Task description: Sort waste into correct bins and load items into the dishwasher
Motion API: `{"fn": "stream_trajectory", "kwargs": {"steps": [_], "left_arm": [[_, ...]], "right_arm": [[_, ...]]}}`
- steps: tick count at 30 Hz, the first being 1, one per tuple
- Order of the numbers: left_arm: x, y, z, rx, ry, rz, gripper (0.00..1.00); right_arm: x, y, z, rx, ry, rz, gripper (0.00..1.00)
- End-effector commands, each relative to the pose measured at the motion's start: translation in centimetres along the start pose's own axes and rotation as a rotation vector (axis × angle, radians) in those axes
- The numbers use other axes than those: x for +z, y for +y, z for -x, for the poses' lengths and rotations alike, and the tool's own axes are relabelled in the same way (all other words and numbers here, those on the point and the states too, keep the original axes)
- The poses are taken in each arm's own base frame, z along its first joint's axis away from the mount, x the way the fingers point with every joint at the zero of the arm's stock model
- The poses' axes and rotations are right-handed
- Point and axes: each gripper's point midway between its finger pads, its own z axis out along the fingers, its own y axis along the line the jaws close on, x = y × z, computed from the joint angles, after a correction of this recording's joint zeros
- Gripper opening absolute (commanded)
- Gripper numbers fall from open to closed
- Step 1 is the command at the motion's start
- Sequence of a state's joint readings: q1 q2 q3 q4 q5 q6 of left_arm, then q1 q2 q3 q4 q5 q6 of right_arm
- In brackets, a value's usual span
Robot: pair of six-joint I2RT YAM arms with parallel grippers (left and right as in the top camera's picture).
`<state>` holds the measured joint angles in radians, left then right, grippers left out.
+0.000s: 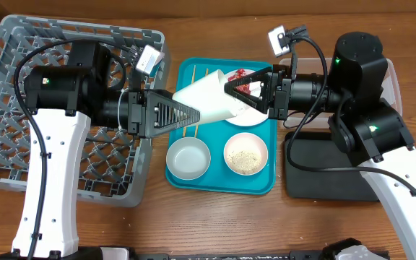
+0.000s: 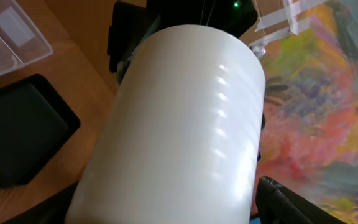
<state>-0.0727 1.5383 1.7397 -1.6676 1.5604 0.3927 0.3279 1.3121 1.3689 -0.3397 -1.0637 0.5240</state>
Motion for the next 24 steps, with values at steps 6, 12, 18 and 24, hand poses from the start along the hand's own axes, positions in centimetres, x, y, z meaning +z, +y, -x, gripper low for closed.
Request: {"fn": "stream_trajectory", "kwargs": {"steps": [6, 12, 18, 24], "left_arm": [[0.11, -0.2, 0.34, 0.062, -0.004, -0.021, 0.82], [0.11, -0.13, 0.56, 0.095, -0.004, -0.021, 0.7], [0.11, -0.12, 0.58, 0.097, -0.004, -0.021, 0.63], [0.1, 0.44, 0.35, 0.076, 0.008, 0.013, 0.59]], "right_arm": [[-0.36, 1.04, 0.36, -0.009, 0.0, 0.014, 0.04], [-0.36, 1.04, 0.35, -0.009, 0.0, 0.014, 0.04], [-0.36, 1.04, 0.35, -0.009, 0.0, 0.014, 0.19], [-0.36, 0.92, 0.2, 0.002, 0.004, 0.01, 0.72]]}}
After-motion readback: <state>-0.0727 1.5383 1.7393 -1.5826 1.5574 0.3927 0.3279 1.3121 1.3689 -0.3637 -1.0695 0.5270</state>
